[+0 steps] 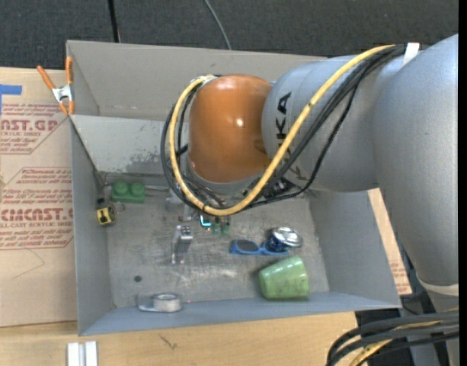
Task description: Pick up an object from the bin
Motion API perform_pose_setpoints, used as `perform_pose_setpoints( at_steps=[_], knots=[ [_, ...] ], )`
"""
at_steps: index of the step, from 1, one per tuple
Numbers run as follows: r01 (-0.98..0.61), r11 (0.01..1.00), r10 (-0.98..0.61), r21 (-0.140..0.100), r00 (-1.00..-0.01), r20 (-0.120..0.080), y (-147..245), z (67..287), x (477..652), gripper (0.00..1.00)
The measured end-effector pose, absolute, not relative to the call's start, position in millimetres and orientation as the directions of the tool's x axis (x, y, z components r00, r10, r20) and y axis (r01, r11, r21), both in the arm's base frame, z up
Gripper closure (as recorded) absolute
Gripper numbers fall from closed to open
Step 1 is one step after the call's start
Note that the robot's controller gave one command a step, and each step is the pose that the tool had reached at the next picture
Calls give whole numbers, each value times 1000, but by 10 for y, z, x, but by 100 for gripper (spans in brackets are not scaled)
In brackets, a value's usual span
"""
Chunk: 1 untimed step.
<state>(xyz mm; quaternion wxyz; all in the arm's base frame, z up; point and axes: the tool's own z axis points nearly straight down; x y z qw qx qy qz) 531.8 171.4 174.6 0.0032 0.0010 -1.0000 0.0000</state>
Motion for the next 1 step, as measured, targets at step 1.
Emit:
perform_pose_setpoints(
  at_steps=[1],
  knots=[
    [-28,1000,-28,-4,-1000,8,934,1533,4786,0]
  ],
)
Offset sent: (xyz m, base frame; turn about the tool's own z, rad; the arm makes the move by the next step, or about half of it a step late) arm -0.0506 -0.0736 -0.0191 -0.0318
